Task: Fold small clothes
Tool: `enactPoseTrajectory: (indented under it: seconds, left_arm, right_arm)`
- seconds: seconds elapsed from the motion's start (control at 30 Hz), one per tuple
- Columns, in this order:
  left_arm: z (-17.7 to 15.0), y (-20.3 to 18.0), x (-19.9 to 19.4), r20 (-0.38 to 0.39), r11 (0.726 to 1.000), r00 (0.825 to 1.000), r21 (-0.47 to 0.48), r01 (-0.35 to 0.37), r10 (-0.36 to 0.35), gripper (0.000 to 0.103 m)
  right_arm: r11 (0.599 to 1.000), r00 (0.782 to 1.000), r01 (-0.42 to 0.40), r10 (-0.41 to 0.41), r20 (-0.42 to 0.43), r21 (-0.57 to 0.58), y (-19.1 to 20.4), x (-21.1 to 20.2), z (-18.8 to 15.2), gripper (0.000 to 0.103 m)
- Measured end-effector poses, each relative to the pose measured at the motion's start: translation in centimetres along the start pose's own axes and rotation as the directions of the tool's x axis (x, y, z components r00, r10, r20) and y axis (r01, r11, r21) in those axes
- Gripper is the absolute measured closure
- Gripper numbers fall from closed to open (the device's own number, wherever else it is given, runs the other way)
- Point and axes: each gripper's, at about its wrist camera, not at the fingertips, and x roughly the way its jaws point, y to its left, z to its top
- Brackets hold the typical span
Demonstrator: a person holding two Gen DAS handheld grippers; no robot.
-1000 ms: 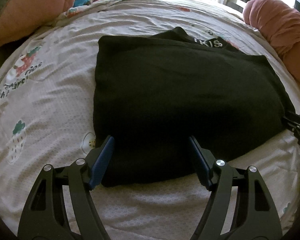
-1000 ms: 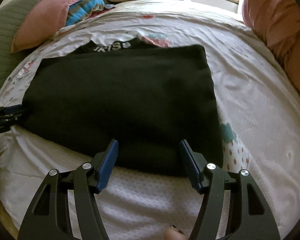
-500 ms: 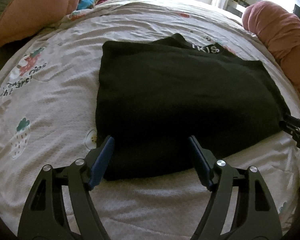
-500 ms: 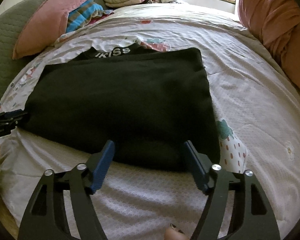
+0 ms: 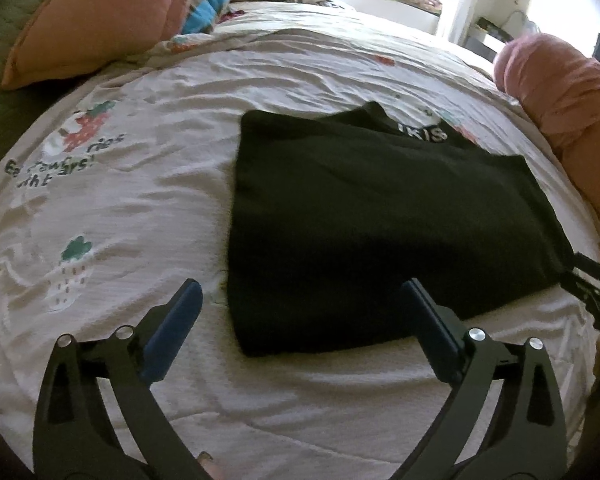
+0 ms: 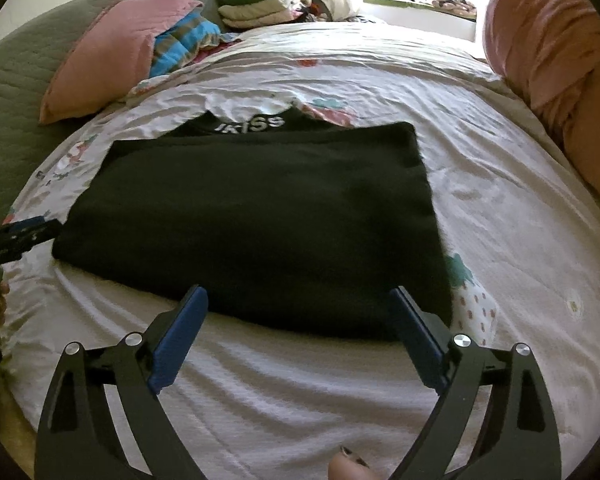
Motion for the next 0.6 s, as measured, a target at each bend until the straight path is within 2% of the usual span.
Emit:
enactPoseTrajectory:
  seconds: [0.6]
  left_arm:
    - [0.8,2.7,-1.7,0.054,0.997,0.997,-0.063,-0.047,0.05,0.01]
  right_arm:
    - [0.987,0.995,-0.091,0.094,0.017,-0.136,7.3,-0.4,1.2,0.01]
